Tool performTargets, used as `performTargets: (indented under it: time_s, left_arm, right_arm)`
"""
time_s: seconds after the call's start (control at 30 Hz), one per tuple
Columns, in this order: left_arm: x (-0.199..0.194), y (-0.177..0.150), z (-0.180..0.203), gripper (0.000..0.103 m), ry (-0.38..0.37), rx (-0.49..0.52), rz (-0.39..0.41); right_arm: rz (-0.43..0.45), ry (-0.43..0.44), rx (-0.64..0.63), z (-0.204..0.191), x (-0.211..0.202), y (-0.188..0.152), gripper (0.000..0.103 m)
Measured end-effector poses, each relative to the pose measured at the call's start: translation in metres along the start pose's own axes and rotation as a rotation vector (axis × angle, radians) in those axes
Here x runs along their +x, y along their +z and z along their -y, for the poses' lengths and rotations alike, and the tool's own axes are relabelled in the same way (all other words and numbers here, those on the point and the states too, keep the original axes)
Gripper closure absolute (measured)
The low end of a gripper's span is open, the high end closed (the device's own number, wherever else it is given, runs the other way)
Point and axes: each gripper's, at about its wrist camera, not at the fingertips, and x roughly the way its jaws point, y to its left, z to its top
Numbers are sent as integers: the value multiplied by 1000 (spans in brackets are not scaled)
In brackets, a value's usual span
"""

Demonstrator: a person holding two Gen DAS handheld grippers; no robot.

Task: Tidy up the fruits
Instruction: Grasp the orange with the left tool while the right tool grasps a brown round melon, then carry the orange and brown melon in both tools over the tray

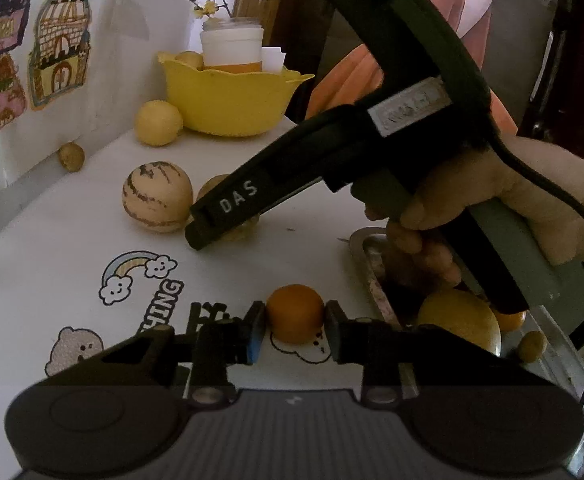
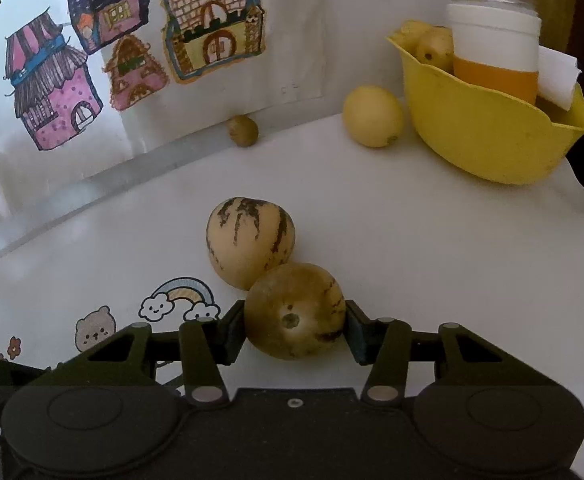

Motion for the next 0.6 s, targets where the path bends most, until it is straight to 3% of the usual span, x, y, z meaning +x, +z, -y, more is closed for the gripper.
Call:
performTargets:
  time_s: [0.6]
  left_arm:
    - [-34,-14,-22,70,25,-86,40]
  right_arm:
    - [125,-14,3,-8,-55,-23,52]
